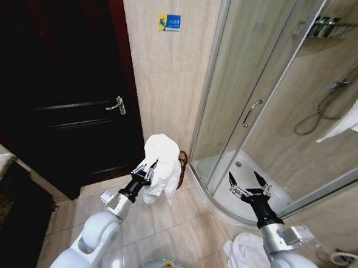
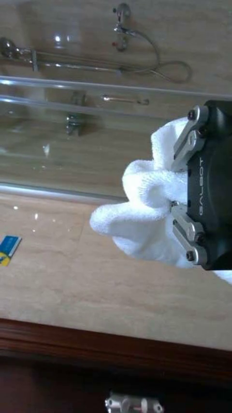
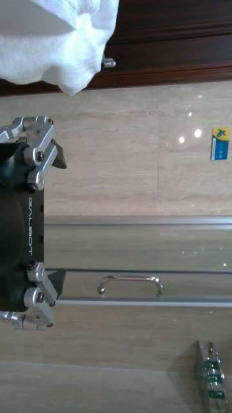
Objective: Discard the used towel into the hamper.
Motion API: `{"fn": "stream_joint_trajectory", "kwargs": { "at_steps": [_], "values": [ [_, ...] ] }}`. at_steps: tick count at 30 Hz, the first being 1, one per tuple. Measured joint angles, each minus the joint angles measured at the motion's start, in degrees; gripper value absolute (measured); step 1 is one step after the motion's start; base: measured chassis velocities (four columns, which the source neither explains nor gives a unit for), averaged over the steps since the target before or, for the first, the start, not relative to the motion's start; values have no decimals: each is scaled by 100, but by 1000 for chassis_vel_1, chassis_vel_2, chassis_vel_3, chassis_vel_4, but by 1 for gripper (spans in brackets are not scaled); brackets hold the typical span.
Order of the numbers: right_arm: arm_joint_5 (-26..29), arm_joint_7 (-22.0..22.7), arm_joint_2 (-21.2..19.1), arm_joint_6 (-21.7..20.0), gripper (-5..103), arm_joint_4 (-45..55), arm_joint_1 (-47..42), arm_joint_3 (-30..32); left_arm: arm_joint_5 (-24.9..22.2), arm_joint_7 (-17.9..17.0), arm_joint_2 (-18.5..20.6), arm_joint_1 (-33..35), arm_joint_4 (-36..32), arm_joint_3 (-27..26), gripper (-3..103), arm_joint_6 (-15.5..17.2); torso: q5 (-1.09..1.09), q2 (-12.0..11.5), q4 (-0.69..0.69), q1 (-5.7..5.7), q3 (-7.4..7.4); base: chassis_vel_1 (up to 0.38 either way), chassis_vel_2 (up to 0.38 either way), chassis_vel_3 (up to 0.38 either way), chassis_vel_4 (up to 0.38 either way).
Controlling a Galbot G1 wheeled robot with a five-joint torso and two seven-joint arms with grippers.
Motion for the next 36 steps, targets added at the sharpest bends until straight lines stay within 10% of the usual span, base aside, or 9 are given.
{"fn": "stream_joint_trajectory", "kwargs": {
  "at_steps": [36],
  "values": [
    [-4,5,20,66,100,-41,-12,7,175,76,-12,-104,159,19,10,-117,0,-1,1,0,0,-14,38,36,-11]
  ]
}}
